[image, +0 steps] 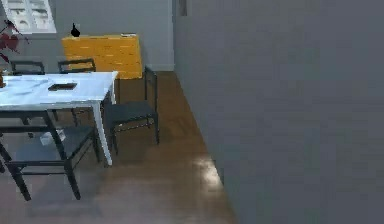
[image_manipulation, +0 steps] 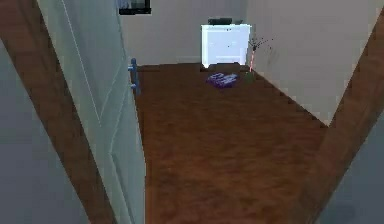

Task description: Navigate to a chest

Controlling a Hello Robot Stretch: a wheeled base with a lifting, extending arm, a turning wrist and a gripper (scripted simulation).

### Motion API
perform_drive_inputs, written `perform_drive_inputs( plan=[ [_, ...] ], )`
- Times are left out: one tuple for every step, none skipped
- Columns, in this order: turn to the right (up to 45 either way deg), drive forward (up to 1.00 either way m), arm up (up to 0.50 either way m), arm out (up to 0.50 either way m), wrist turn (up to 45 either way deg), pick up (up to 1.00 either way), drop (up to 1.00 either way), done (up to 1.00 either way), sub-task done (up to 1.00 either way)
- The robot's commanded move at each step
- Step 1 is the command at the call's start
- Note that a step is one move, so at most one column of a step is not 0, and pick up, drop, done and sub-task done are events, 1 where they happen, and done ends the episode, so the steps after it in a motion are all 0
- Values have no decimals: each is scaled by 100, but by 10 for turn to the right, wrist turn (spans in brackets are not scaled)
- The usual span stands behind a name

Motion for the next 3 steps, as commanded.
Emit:
perform_drive_inputs(
  plan=[
    [0,100,0,0,0,0,0,0,0],
    [30,0,0,0,0,0,0,0,0],
    [0,100,0,0,0,0,0,0,0]
  ],
)
